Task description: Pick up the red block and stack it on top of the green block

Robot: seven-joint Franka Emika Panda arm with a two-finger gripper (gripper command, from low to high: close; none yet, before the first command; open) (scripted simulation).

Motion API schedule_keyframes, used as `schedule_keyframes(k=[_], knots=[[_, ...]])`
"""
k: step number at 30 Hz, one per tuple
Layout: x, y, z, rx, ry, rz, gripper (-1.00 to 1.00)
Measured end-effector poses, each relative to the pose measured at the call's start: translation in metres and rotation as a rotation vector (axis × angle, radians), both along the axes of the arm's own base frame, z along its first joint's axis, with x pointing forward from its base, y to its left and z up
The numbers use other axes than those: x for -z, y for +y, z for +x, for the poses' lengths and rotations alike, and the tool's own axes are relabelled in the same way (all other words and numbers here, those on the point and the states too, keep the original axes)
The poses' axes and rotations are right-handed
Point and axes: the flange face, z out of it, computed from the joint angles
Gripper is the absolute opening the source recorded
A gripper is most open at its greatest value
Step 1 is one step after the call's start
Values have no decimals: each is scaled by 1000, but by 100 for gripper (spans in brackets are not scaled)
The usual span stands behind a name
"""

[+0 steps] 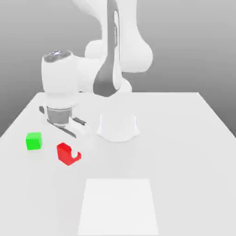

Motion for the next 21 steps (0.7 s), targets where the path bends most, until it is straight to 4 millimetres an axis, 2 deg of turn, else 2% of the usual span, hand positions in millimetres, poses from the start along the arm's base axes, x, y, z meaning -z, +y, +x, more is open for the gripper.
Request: schedule_keyframes(k=[6,12,17,21], knots=[[-7,-64,-50,419,-1,0,-100],[-14,-115,-115,838,-1,0,-100],[-18,-144,-175,1173,-2,1,-100],[10,-149,-184,1226,-4,3,-100]])
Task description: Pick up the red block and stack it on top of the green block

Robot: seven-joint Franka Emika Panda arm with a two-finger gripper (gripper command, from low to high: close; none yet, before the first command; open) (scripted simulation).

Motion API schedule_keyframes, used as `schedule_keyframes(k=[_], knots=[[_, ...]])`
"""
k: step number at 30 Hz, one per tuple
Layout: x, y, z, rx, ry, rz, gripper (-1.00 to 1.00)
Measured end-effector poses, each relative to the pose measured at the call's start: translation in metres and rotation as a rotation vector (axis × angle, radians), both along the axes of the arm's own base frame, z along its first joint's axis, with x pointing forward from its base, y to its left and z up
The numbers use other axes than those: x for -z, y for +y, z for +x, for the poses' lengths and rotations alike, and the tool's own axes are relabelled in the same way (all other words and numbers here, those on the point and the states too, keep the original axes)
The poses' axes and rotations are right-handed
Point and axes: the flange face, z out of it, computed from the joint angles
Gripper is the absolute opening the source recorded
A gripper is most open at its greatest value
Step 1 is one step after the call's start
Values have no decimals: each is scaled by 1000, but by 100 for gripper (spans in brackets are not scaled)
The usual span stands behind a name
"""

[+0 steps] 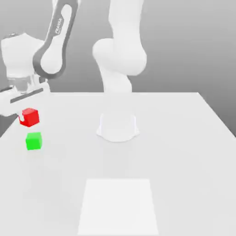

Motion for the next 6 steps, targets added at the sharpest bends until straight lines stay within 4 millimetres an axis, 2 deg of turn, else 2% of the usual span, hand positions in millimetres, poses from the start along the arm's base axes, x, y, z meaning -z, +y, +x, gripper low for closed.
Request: schedule_keyframes(k=[3,4,6], knots=[[27,1,1,-1,0,0,-100],[33,2,1,-1,1,0,100],[33,2,1,-2,1,0,100]])
